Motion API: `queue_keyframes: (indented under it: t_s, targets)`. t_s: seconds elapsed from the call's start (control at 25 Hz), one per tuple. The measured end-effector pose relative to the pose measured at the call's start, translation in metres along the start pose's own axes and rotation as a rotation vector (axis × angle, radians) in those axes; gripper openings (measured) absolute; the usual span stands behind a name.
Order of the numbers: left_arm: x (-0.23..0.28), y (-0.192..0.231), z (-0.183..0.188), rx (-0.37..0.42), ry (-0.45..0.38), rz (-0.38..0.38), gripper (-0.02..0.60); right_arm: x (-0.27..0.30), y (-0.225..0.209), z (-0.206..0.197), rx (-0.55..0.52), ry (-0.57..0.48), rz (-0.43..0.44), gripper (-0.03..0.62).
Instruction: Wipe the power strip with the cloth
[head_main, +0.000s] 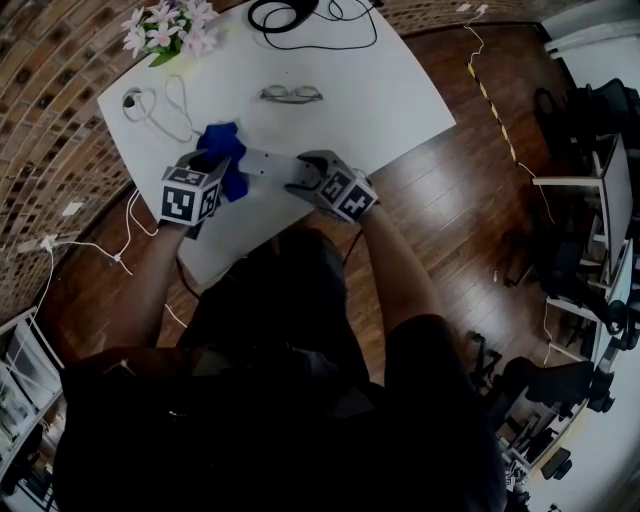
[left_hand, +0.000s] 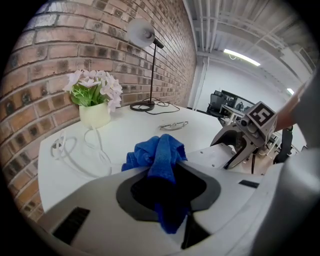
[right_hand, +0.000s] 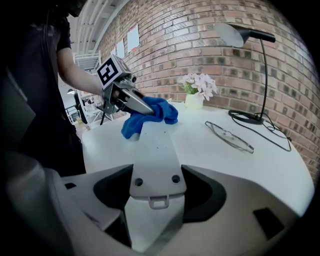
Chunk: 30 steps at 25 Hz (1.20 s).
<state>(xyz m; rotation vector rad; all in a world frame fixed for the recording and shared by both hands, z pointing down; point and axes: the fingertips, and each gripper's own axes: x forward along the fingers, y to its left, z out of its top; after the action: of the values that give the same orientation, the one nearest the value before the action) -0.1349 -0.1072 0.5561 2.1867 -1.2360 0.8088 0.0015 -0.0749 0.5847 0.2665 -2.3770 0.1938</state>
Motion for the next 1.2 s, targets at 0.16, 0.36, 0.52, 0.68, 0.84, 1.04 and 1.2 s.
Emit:
queue_keyframes:
  t_s: [0.16, 0.36, 0.52, 0.68, 0.84, 1.04, 1.2]
  targets:
    - [0.000, -0.002, 0.001, 0.040, -0.013, 0.017, 0.106, -0.003, 0.002, 0.002, 0.016, -0.003, -0.001, 0.288]
    - [-0.005, -0.009, 0.005, 0.101, -0.007, 0.028, 0.106, 0.000, 0.001, 0.001, 0.000, -0.009, 0.000, 0.288]
    - [-0.005, -0.017, 0.007, 0.165, 0.006, 0.006, 0.106, 0.001, 0.000, -0.001, -0.002, -0.018, -0.017, 0.290]
    - [-0.004, -0.022, 0.005, 0.255, 0.035, -0.006, 0.104, 0.002, 0.000, 0.000, 0.009, -0.007, -0.021, 0.293]
    - [-0.002, -0.027, 0.003, 0.319, 0.052, -0.016, 0.104, 0.002, -0.001, 0.001, 0.021, -0.013, -0.031, 0.295]
    - [0.007, -0.062, 0.006, 0.377, 0.078, -0.088, 0.103, -0.001, 0.000, -0.001, 0.006, -0.015, -0.033, 0.295]
    - [0.015, -0.081, 0.006, 0.456, 0.111, -0.098, 0.104, 0.003, -0.001, 0.001, -0.002, -0.027, -0.034, 0.293]
